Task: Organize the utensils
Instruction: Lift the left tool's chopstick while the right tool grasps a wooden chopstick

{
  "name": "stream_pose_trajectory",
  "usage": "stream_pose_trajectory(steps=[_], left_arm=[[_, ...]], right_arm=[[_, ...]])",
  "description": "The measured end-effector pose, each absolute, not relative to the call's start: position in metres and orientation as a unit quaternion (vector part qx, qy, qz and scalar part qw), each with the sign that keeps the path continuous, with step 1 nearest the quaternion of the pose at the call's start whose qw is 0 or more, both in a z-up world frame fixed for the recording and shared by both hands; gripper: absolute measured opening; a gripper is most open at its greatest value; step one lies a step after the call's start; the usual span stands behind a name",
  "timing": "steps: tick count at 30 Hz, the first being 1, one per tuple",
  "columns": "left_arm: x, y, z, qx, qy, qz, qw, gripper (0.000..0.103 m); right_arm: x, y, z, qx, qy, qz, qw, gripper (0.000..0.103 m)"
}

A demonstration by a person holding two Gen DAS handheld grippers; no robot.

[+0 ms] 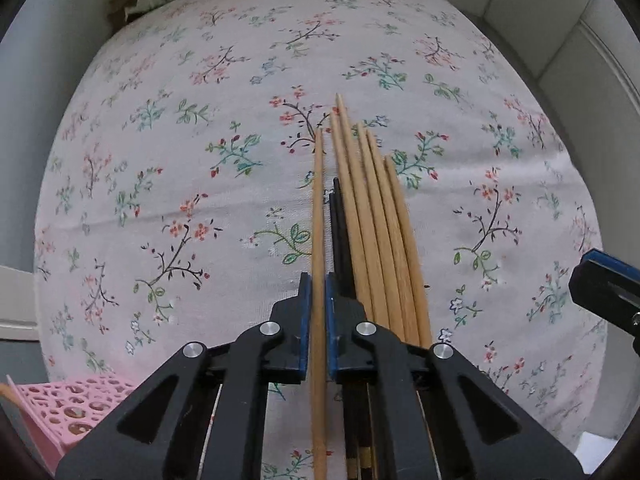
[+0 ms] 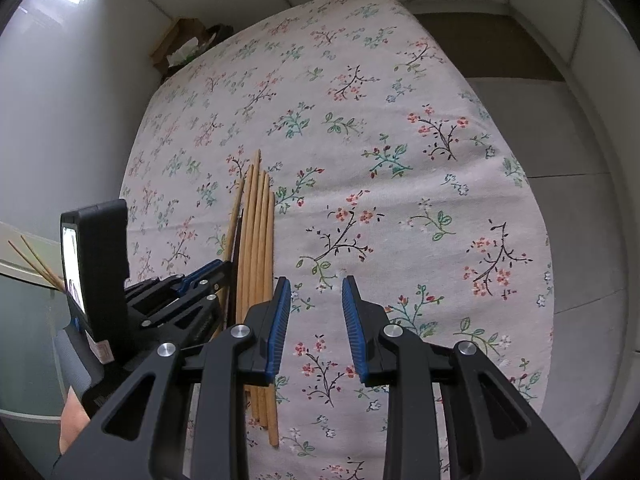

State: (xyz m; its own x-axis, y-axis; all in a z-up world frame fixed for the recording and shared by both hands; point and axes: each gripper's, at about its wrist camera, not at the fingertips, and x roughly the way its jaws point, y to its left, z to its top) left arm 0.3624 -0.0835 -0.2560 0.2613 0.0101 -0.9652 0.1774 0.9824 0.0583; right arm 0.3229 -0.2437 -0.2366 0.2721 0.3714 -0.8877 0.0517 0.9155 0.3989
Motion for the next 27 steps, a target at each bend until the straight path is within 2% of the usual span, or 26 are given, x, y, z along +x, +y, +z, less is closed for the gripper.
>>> stream_pose_trajectory(steps=[4, 8, 18, 27], left_arm=[[0.36, -0.067, -0.246, -0.003, 0.602, -0.054, 0.797, 0.005], [0.345, -0.062, -0.206, -0.039, 0.56, -0.09, 0.823, 0.005], [0.282, -0.052, -0.108, -0.068, 0.43, -0.139, 0.89, 0.006], [0.279, -0.041, -0.094, -0.089, 0.412, -0.143, 0.895, 0.006]], right_arm=[[0.323, -0.239, -0.247, 0.156, 0.608, 0.106, 0.772, 0.028], [0.325, -0.223, -0.262, 0.132, 0.624, 0.13, 0.759, 0.024], [0.336, -0.18, -0.292, 0.154, 0.65, 0.155, 0.727, 0.012], [0.333, -0.156, -0.287, 0.063, 0.653, 0.143, 0.742, 0.009]])
